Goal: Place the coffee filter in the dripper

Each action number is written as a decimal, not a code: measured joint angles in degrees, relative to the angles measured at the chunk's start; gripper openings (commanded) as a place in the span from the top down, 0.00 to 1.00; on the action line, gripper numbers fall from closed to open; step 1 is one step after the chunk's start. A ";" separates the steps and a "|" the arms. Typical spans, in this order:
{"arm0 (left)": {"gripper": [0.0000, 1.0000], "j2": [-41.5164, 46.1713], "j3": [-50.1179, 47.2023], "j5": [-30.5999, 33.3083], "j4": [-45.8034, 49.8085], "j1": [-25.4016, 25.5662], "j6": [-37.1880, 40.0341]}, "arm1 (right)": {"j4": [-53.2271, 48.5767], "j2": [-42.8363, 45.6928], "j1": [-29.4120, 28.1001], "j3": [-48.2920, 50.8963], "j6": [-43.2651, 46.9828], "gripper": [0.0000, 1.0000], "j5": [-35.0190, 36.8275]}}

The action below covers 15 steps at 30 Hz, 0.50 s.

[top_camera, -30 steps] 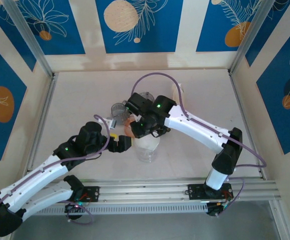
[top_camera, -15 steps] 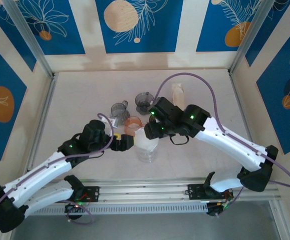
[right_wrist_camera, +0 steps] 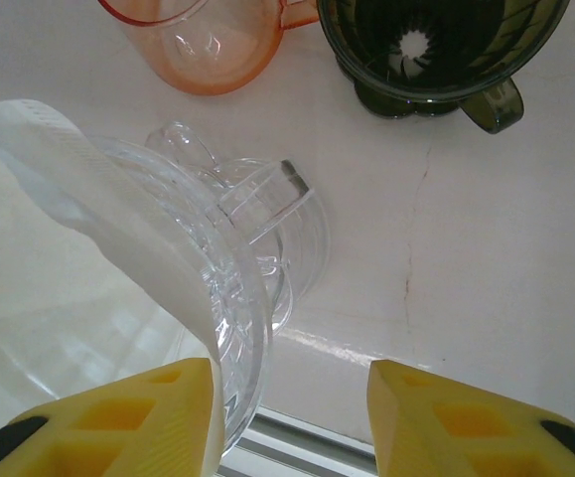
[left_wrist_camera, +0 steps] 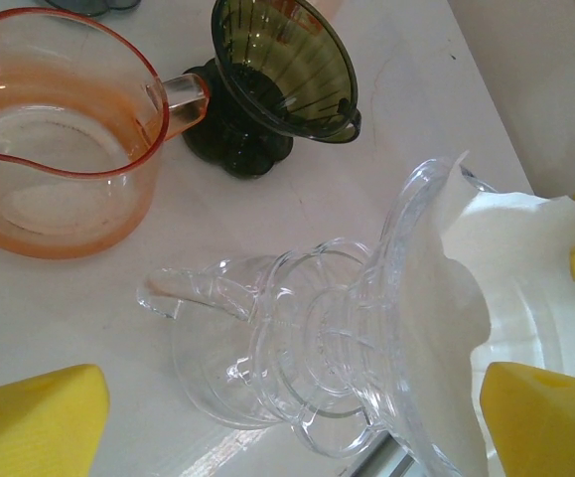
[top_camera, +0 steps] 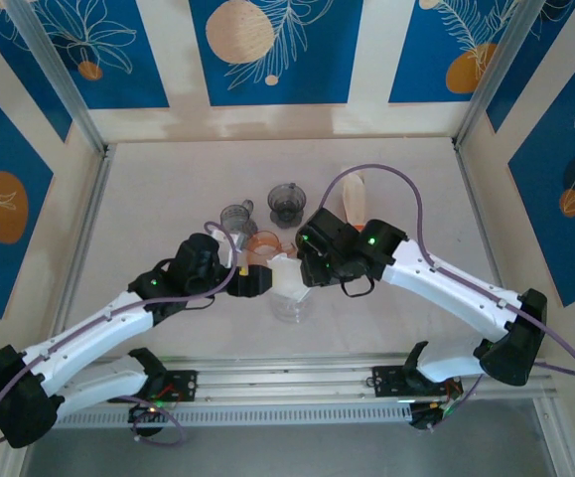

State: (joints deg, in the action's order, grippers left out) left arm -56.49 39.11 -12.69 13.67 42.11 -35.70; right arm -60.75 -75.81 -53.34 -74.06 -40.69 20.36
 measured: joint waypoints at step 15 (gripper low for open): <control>0.03 -0.35 -0.42 -0.85 -2.69 -0.04 -1.09 | 2.84 0.00 0.87 3.72 -1.03 0.53 -0.81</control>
State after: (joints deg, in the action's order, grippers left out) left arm -56.84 38.70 -13.54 10.98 42.06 -36.80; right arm -57.91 -75.81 -52.47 -70.35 -41.71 19.55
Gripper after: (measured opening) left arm 0.964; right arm 0.463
